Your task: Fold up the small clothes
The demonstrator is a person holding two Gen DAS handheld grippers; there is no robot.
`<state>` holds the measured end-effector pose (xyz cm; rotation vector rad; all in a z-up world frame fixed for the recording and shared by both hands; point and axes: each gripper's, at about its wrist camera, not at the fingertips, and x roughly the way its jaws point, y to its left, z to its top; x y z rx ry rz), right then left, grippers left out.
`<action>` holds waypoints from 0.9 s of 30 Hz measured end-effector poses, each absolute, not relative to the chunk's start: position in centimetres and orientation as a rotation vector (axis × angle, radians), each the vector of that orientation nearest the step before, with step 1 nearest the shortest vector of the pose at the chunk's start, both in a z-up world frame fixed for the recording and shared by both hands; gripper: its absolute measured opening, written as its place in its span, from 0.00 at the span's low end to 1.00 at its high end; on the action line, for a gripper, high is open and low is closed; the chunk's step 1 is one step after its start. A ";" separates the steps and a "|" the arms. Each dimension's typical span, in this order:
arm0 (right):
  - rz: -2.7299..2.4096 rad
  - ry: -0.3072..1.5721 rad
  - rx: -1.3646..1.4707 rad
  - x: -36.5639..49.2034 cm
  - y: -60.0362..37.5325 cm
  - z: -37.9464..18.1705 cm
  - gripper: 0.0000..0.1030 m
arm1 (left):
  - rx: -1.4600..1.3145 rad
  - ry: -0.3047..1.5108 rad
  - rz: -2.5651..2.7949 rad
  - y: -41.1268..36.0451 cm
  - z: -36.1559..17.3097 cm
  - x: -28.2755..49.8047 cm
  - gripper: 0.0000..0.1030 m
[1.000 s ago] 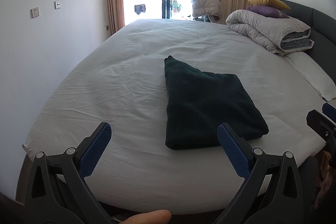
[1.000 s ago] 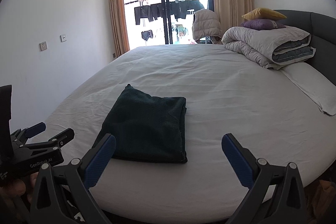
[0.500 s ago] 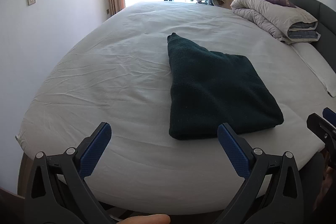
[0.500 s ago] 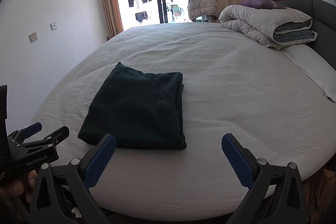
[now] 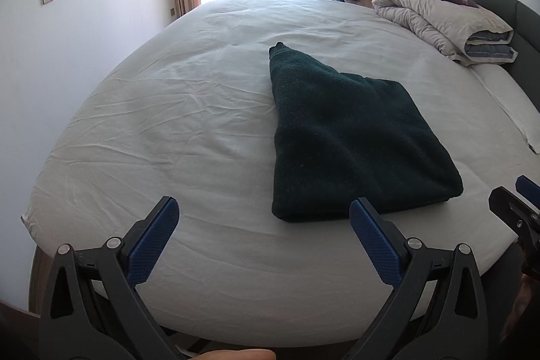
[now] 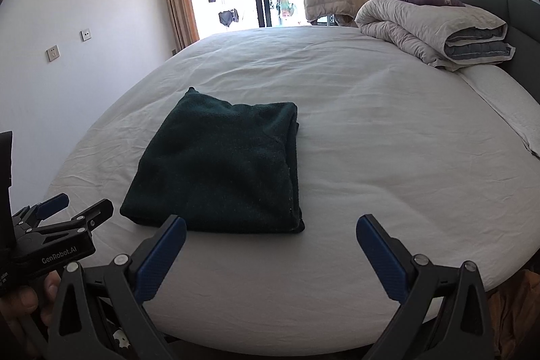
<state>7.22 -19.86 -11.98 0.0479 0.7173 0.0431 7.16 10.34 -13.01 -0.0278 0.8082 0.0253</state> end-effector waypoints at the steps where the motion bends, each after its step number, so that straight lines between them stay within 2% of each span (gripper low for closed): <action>1: 0.043 0.718 0.048 7.3 -19.8 -12.0 1.00 | -0.028 0.808 0.025 10.3 -13.0 7.1 1.00; 27: 0.043 0.720 0.048 7.3 -19.8 -12.0 1.00 | -0.028 0.806 0.022 10.1 -13.1 7.2 1.00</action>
